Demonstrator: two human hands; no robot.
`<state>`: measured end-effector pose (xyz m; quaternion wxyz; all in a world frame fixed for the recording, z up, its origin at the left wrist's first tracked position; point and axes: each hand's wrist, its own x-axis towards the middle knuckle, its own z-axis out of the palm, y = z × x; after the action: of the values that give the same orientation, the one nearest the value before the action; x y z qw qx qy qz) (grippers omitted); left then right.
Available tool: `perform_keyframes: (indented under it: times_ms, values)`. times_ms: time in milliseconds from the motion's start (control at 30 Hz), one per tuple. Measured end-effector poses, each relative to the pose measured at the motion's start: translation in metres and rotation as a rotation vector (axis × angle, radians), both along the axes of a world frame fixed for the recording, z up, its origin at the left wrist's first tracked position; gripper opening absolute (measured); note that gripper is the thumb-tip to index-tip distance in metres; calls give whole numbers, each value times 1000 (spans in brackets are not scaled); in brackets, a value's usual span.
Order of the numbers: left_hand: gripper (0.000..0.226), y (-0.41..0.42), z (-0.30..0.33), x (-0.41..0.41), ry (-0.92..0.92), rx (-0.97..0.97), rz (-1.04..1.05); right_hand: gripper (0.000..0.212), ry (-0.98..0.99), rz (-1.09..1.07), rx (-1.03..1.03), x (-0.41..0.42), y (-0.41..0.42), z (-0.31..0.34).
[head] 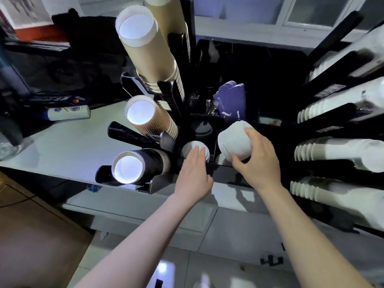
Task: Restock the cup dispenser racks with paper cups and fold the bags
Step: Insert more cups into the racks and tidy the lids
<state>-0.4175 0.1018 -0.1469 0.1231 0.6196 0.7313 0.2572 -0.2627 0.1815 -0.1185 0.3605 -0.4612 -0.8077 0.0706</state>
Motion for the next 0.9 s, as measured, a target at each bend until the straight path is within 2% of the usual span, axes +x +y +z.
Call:
perform_keyframes:
  times_ms: [167, 300, 400, 500, 567, 900]
  values:
    - [66, 7, 0, 2, 70, -24, -26, 68, -386, 38, 63, -2, 8, -4]
    - [52, 10, -4, 0, 155, -49, -9, 67, -550, 63, 50, -9, 14, -8]
    - [51, 12, -6, -2, 208, -107, -9, 69, -535, 111, -33, -11, 20, -12]
    - [68, 11, -14, -2, 228, -181, -4, 67, -484, 126, -173, -10, 22, -14]
    - [75, 10, -16, -3, 226, -207, -12, 67, -483, 136, -175, -10, 23, -15]
    - [69, 14, -14, -9, 249, -227, -49, 56, -282, 84, -284, -13, 24, -18]
